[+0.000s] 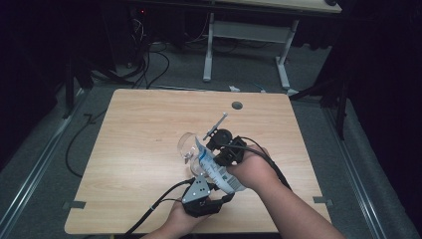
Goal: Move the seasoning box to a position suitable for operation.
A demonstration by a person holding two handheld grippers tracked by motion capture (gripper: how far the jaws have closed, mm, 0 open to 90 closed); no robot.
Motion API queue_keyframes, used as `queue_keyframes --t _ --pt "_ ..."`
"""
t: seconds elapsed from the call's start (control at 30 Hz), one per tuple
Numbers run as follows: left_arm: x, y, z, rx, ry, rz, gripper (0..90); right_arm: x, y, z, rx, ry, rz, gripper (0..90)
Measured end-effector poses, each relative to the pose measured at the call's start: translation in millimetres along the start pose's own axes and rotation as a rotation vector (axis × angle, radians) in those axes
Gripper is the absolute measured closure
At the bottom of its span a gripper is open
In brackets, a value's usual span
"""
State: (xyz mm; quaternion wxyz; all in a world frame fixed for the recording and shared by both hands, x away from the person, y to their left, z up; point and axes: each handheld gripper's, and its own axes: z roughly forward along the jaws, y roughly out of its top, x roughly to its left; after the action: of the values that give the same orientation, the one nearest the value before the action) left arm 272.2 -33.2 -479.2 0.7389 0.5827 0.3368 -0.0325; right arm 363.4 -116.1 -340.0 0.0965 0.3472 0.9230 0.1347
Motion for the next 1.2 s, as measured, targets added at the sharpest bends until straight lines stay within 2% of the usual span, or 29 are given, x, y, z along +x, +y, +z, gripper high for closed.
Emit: queue_keyframes --t 0.43,1.2 --pt "0.5 -0.5 0.7 0.002 0.003 0.003 58.3 -0.4 -0.8 1.6 -0.001 0.006 0.010 89.9" --pt "0.1 -0.5 0.9 0.002 0.000 0.003 58.3 -1.0 -1.1 2.0 -0.004 0.003 -0.003 89.9"
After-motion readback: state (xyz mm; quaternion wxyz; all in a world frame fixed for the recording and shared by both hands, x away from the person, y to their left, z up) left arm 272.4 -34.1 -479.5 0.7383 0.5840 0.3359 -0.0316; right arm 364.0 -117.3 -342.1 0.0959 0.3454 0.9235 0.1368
